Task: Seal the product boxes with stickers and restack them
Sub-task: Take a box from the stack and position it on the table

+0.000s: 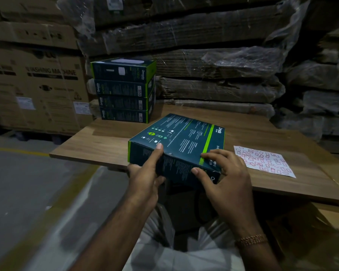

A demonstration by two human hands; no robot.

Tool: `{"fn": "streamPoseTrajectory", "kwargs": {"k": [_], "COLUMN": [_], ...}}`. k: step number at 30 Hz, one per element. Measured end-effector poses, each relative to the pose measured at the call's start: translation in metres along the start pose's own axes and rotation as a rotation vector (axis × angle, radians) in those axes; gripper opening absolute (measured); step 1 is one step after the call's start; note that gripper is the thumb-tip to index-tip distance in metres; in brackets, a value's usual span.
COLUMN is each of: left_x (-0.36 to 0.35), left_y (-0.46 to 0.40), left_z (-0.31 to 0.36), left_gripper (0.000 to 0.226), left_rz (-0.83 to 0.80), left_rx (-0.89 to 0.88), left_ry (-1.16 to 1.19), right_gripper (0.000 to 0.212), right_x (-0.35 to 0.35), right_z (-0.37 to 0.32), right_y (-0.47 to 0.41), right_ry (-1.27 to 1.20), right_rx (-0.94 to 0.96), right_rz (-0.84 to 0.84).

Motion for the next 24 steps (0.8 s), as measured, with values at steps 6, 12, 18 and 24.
{"fn": "streamPoseTrajectory", "kwargs": {"k": [6,12,18,24], "left_x": [0.006,0.019,0.042,0.023], "left_y": [0.000,-0.013,-0.027,0.000], "left_z": [-0.006,-0.013,-0.024,-0.022], "left_gripper": [0.057,0.046,0.045,0.042], "left_rz": [-0.082,-0.154,-0.036,0.152], "left_rx": [0.138,0.163,-0.206,-0.831], "left_ry": [-0.148,-0.504,-0.943,-0.970], "right_gripper": [0.036,0.039,0.044,0.068], "right_x": [-0.008,-0.012,-0.011,-0.015], "right_z": [0.030,0.058,0.074,0.078], "right_y": [-0.010,-0.016,-0.014,-0.010], "right_ry": [-0.034,-0.032,-0.058,0.000], "right_rx": [-0.045,-0.069,-0.069,-0.047], "right_rz": [-0.007,0.008,0.022,-0.017]}}
Point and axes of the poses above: each hand's wrist, its own y-axis away from the middle knuckle, its own x-axis out of the back of the hand, z = x × y, the point moved 1 cm from there along -y, towards the middle knuckle, and after that the axes turned 2 degrees about y, right-handed, at the moved point
